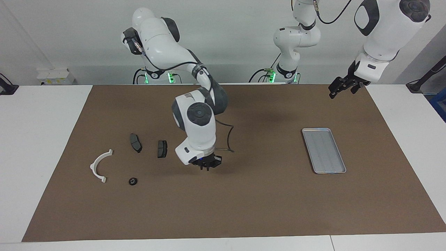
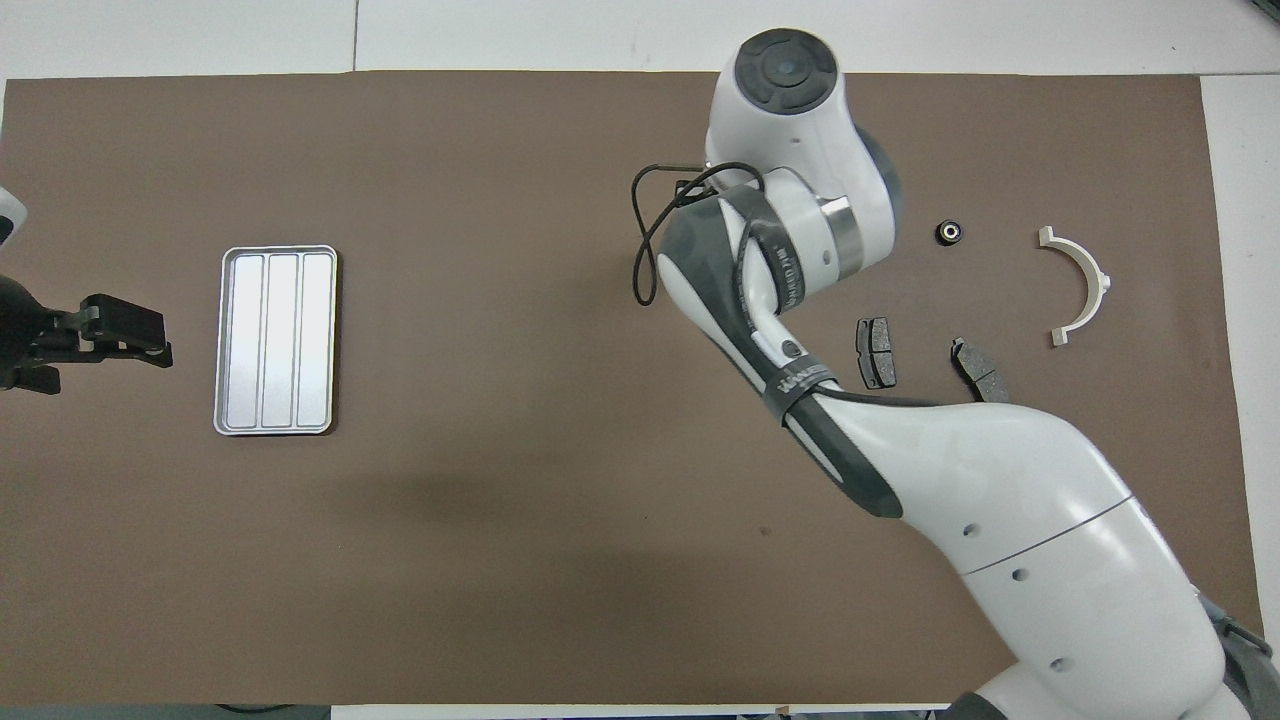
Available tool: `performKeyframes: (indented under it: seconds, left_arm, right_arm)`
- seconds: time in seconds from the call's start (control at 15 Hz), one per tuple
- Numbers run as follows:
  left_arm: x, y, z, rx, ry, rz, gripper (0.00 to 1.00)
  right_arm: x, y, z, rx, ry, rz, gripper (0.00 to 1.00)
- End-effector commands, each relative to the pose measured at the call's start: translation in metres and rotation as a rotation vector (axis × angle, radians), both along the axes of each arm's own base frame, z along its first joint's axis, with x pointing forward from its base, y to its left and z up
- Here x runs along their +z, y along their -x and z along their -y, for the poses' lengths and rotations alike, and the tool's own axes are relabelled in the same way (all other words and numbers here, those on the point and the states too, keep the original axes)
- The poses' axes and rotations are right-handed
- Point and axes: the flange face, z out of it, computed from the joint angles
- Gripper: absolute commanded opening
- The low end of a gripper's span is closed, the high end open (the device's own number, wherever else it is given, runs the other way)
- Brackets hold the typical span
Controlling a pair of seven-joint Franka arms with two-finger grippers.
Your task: Place bearing gear from tray to pile
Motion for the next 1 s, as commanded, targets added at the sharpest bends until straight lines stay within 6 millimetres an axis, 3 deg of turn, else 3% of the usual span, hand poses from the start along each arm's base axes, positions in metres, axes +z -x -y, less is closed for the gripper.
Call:
performKeyframes:
  seconds: [0.0, 0.2, 0.4, 0.8, 0.87, 0.94]
  left_arm:
    - [0.006, 0.007, -0.002, -0.005, 0.012, -0.006, 1.0]
    - [0.005, 0.007, -0.002, -0.005, 0.012, -0.007, 1.0]
    - [0.005, 0.007, -0.001, -0.007, 0.012, -0.007, 1.0]
    - [0.005, 0.007, -0.001, -0.007, 0.012, -0.007, 1.0]
    - [0.005, 0.007, -0.001, -0.007, 0.012, -0.007, 1.0]
    - [0.005, 0.007, -0.001, -0.007, 0.012, -0.007, 1.0]
  right_arm:
    - [-0.013, -0.014, 0.045, 0.146, -0.011, 0.001, 0.0]
    - [-0.04, -0.021, 0.1, 0.24, -0.012, 0.031, 0.0]
    - [-0.088, -0.016, 0.142, 0.31, -0.012, 0.105, 0.0]
    - [-0.094, -0.016, 0.144, 0.323, -0.012, 0.125, 0.0]
    - [-0.095, -0.015, 0.143, 0.319, -0.013, 0.119, 0.08]
    - [-0.094, -0.015, 0.142, 0.318, -0.014, 0.12, 0.99]
